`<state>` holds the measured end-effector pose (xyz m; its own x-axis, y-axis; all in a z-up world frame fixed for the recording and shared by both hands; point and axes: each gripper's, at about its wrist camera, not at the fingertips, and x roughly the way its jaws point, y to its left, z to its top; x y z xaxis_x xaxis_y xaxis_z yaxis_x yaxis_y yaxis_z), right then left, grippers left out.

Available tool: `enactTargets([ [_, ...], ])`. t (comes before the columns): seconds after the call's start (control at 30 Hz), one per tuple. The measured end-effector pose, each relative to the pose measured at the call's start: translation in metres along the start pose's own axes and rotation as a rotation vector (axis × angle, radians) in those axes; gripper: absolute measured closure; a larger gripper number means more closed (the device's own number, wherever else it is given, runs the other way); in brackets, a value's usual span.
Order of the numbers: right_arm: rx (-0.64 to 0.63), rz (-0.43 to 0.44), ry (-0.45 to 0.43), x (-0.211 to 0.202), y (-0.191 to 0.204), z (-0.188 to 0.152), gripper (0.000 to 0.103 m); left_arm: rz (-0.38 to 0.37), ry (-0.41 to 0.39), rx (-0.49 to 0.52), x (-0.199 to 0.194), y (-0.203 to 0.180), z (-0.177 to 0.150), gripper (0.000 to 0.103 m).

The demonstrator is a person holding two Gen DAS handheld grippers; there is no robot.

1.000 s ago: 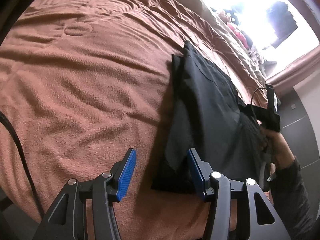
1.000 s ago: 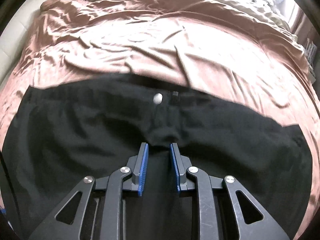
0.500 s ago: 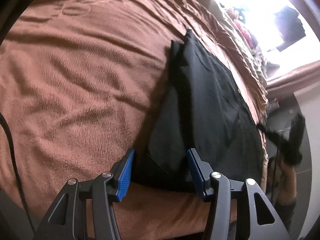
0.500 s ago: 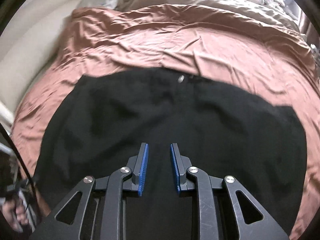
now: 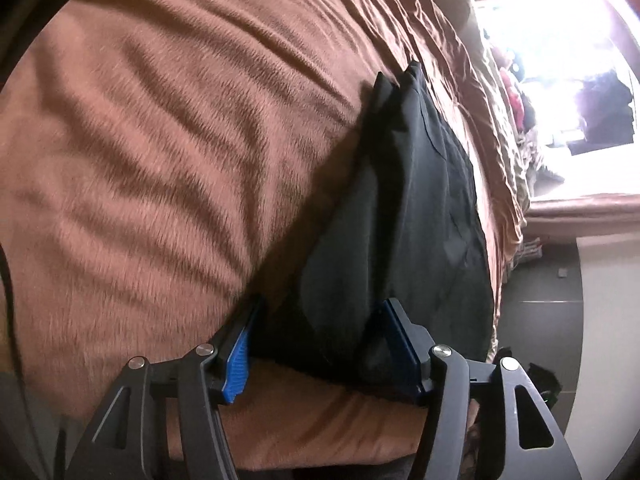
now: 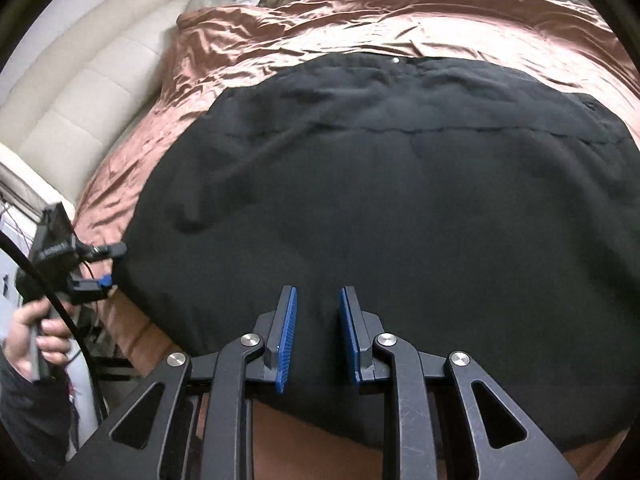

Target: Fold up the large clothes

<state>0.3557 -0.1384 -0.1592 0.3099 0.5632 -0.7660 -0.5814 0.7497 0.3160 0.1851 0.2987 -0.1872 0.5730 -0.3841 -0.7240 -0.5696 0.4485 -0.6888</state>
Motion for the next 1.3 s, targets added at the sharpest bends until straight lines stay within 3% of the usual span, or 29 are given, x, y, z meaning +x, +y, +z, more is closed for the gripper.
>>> enactTargets([
  [0.23,0.046,0.020,-0.035,-0.010,-0.009,-0.015,0.083,-0.082,0.006,-0.043,0.001,-0.001,-0.015,0.041],
  [0.47,0.085,0.060,-0.070,-0.023,-0.023,-0.037,0.083,-0.040,-0.054,-0.041,0.015,-0.013,-0.009,0.040],
  [0.6,0.128,0.082,-0.086,-0.030,-0.035,-0.045,0.083,-0.015,-0.097,0.010,0.011,-0.029,-0.011,0.040],
  [0.77,0.166,0.092,-0.100,-0.032,-0.044,-0.051,0.083,-0.078,-0.191,0.159,-0.010,-0.059,-0.021,0.040],
  [0.83,0.177,0.091,-0.107,-0.033,-0.043,-0.051,0.083,-0.061,-0.188,0.203,-0.006,-0.067,-0.021,0.040],
  [1.0,0.176,0.046,-0.118,-0.042,-0.033,-0.052,0.083,-0.018,-0.169,0.164,0.012,-0.055,-0.016,0.040],
  [1.1,0.177,0.024,-0.107,-0.043,-0.028,-0.050,0.083,0.018,-0.171,0.156,0.019,-0.046,-0.017,0.051],
  [1.23,0.161,0.004,-0.094,-0.040,-0.019,-0.045,0.082,-0.002,-0.180,0.149,0.014,-0.041,-0.018,0.069],
  [1.3,0.147,-0.012,-0.092,-0.039,-0.013,-0.046,0.076,-0.010,-0.190,0.170,0.009,-0.045,-0.019,0.078],
])
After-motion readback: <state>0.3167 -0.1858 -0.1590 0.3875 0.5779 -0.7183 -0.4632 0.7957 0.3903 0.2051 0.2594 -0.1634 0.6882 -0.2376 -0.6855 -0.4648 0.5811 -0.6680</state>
